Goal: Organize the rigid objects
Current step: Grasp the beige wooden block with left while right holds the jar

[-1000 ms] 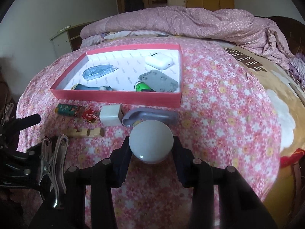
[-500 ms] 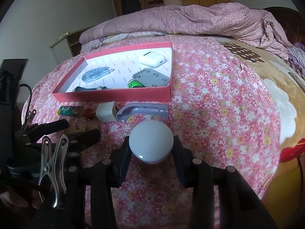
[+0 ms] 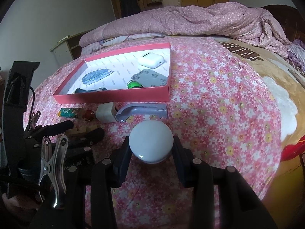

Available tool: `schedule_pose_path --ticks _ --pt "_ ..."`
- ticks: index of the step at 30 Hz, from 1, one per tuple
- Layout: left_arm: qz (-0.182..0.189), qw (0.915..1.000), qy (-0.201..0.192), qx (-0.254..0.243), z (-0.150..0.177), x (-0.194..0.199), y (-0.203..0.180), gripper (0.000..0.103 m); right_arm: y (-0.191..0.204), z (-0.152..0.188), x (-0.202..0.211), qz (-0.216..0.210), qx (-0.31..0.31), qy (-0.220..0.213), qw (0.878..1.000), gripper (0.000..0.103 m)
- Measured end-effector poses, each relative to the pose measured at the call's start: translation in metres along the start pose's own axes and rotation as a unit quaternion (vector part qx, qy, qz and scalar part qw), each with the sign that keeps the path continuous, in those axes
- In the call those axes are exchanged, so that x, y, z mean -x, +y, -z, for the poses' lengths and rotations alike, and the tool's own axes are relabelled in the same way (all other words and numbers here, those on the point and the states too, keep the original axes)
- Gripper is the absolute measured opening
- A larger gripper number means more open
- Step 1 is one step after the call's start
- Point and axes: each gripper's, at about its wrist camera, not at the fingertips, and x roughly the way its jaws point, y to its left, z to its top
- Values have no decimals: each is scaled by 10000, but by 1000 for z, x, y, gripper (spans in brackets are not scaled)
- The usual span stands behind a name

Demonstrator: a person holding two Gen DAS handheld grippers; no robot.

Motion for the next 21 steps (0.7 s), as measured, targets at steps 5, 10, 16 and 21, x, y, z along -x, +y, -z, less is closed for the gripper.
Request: schedule_pose_path --ticks 5,10,16,21 --pt "225 9997 -55 41 4 6 11 78 6 0 0 10 68 34 10000 42" --pt "251 9996 -111 90 9 13 28 78 15 1 1 -46 185 61 9998 42" --pt "48 9995 -322 -4 13 25 45 78 27 3 1 -72 318 127 9994 42" --pt "-16 9983 -565 -131 13 37 54 78 35 6 2 -141 380 186 9990 42"
